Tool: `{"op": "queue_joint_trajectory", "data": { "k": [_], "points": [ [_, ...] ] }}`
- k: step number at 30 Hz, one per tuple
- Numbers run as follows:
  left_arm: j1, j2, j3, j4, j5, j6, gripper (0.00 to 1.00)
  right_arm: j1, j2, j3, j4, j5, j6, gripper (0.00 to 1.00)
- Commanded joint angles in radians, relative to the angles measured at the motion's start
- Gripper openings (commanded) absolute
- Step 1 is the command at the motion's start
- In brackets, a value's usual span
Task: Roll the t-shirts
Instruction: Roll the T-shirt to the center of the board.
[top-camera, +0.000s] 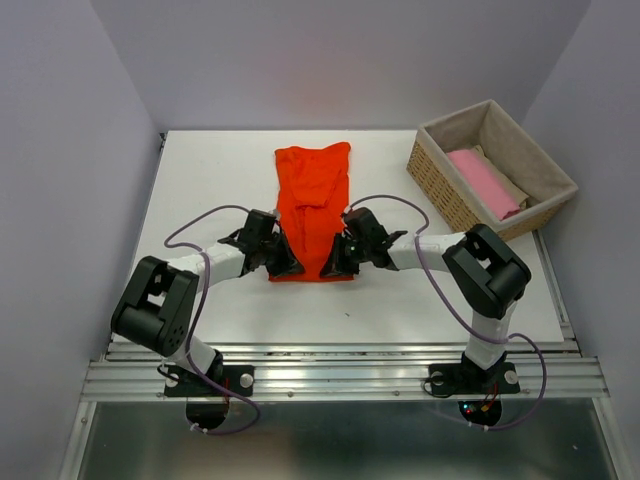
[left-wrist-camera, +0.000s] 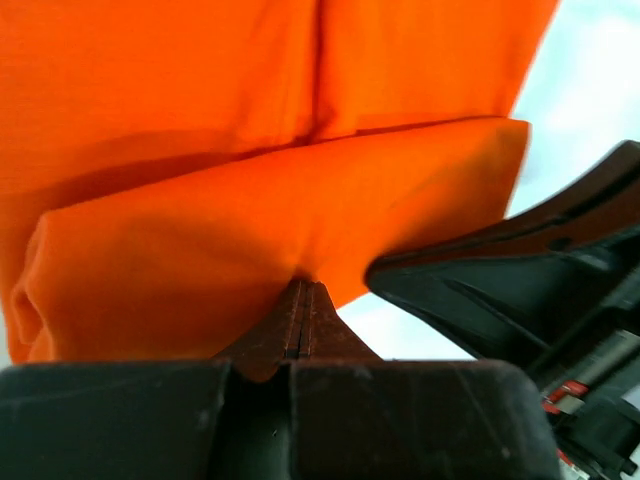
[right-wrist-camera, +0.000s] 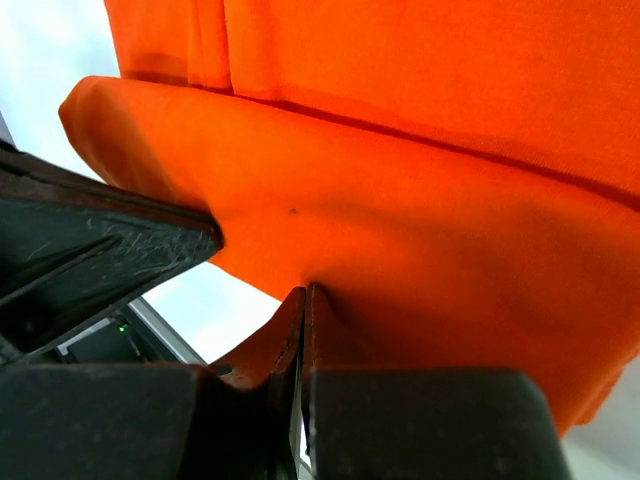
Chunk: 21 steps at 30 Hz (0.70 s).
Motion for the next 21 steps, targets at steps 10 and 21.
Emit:
{"op": "queue_joint_trajectory", "data": {
  "k": [10, 21],
  "points": [
    [0.007, 0.035, 0.012, -0.079, -0.171, 0.102, 0.00, 0.001, -0.060, -0.032, -0.079, 0.228, -0.048, 0.01],
    [0.027, -0.114, 0.000, -0.130, -0.202, 0.129, 0.00, -0.009, -0.080, -0.085, -0.080, 0.250, -0.051, 0.01]
  ]
}}
